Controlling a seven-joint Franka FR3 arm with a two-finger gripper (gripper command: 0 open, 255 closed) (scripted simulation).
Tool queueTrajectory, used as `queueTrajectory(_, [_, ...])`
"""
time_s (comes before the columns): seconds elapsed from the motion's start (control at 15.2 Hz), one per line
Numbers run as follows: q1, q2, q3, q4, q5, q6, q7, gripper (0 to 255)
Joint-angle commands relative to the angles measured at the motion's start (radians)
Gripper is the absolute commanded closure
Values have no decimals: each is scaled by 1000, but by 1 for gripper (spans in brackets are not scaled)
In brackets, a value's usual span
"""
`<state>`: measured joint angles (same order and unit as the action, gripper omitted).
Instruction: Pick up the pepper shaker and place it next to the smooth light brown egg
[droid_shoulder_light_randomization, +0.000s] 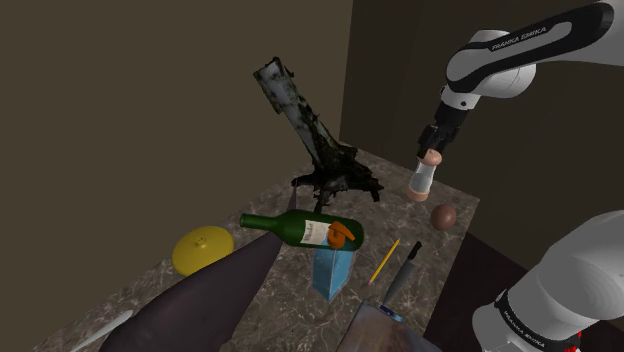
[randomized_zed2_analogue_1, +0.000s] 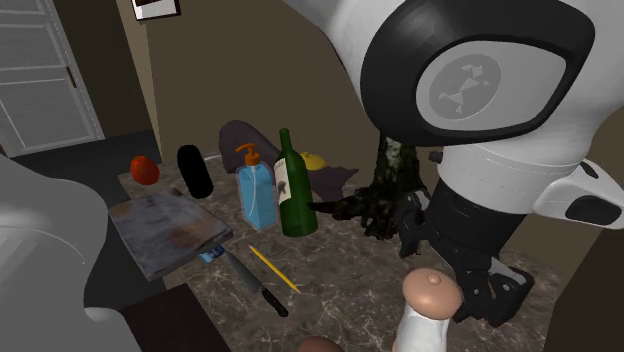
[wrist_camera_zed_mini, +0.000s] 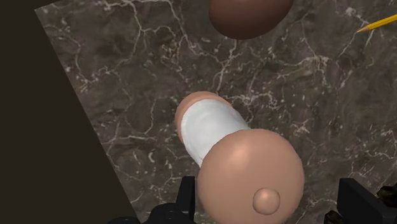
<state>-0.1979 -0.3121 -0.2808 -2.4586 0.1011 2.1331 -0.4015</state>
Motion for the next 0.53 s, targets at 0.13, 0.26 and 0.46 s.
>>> queueTrajectory(0.13, [-9,-39,0,69,-17,-107,11,0])
queueTrajectory(0.26, [-11,-47,0,90,-21,-135,14,0])
queueTrajectory(0.46, [-11,-47,0,90,-21,-135,14,0])
